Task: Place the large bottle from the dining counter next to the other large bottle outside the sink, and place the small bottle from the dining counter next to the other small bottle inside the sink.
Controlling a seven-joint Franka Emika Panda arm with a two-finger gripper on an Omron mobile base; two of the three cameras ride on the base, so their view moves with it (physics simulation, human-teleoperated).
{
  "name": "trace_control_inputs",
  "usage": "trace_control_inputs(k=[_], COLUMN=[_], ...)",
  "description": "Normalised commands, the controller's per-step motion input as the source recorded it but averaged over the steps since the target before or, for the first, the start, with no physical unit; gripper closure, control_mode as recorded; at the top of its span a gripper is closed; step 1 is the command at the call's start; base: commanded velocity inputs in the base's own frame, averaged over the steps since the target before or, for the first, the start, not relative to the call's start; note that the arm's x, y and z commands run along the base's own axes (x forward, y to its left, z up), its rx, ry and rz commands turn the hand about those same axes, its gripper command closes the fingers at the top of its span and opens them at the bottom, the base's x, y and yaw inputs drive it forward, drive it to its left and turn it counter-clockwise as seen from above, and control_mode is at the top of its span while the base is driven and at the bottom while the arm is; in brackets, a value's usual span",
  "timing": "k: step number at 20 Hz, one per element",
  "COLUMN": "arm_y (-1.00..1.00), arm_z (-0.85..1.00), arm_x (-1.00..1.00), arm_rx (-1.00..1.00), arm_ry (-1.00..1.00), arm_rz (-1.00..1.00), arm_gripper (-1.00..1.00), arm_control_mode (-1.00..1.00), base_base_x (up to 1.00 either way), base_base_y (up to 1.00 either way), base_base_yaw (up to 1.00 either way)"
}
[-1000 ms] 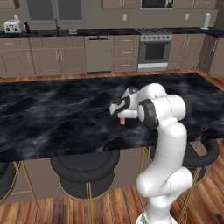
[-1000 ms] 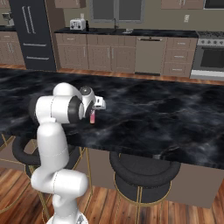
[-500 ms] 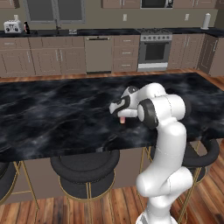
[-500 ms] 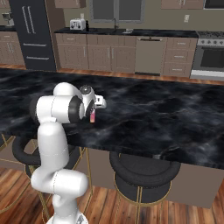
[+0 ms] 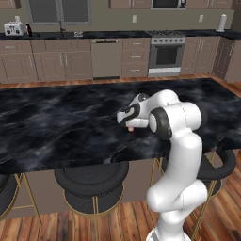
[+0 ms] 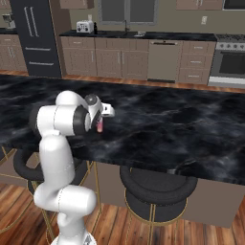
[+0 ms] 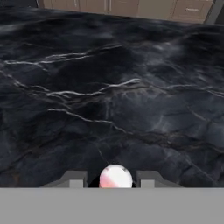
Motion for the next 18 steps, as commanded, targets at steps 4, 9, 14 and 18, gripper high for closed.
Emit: trace_control_inputs(k=[4, 9, 14, 18], arm_y=[0.00, -0.01, -0.07, -0.09], arm_z=[0.34, 0.16, 0.00, 0.00], arm_x=[-0.21, -0.14, -0.22, -0.20], arm_rx=[0.03, 0.03, 0.01, 0.00], arm_ry=[-0.10, -0.06, -0.03, -0.03], arm_rz=[0.00, 0.00, 0.00, 0.00], arm_gripper=[1.00, 1.00, 1.00, 1.00], arm_control_mode=[-1.00, -1.00, -1.00, -1.00], base_base_x=[0.00, 0.00, 0.00, 0.00], base_base_y=[0.00, 0.00, 0.00, 0.00], base_base_yaw=[0.00, 0.00, 0.00, 0.00])
